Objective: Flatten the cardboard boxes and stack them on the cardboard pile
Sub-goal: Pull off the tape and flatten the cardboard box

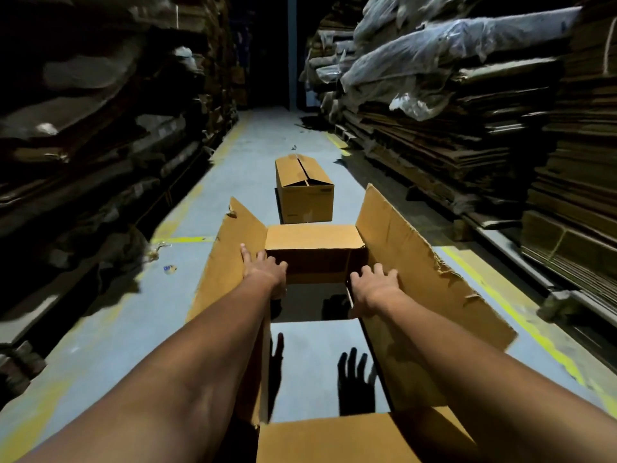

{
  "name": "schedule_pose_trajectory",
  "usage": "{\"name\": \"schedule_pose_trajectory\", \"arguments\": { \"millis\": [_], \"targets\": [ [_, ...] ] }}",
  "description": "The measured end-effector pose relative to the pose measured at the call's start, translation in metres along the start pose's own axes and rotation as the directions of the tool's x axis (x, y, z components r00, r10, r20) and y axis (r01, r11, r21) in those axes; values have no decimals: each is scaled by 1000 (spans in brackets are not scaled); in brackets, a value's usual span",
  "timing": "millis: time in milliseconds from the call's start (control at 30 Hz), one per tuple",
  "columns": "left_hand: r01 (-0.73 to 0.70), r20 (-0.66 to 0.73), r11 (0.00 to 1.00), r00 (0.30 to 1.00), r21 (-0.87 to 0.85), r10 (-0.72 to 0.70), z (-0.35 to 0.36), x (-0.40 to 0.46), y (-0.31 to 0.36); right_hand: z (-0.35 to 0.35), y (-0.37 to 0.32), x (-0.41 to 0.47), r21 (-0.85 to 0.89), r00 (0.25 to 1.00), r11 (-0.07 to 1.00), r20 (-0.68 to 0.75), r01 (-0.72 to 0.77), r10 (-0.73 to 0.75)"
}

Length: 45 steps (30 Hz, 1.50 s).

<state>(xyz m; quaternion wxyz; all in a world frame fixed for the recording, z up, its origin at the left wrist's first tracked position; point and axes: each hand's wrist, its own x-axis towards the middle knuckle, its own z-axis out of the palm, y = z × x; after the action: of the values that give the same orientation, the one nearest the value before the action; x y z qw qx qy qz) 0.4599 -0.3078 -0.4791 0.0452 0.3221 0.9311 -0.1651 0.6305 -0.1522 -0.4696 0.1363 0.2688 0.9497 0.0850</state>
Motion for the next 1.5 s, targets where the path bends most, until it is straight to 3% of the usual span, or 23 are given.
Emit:
{"name": "schedule_pose_trajectory", "arguments": {
  "millis": [167,300,667,867,1100,1300,1400,1500],
  "targets": [
    [69,-106,992,991,-102,-80,15,34,1,18,0,20,13,987,988,-43,-154,154],
    [135,-222,949,954,-286,-203,15,63,1,29,-3,35,9,966,968,-55,-252,252],
    [317,-68,843,922,-435,-381,11,132,-6,54,5,62,-64,941,954,-196,-293,275],
    [240,-17,865,961,-441,-275,14,160,-17,61,5,62,-34,920,954,-278,-297,276],
    [244,6,855,962,-458,-271,1,165,-17,66,6,64,-53,908,960,-341,-276,242],
    [245,17,866,964,-436,-265,7,135,-8,65,11,61,-59,918,961,-316,-272,240],
    [246,-23,809,952,-535,-305,16,111,-11,61,14,54,-53,937,967,-265,-250,227],
    [302,26,745,933,-595,-358,21,83,-12,51,18,44,92,954,966,-161,-241,253]
  ]
}}
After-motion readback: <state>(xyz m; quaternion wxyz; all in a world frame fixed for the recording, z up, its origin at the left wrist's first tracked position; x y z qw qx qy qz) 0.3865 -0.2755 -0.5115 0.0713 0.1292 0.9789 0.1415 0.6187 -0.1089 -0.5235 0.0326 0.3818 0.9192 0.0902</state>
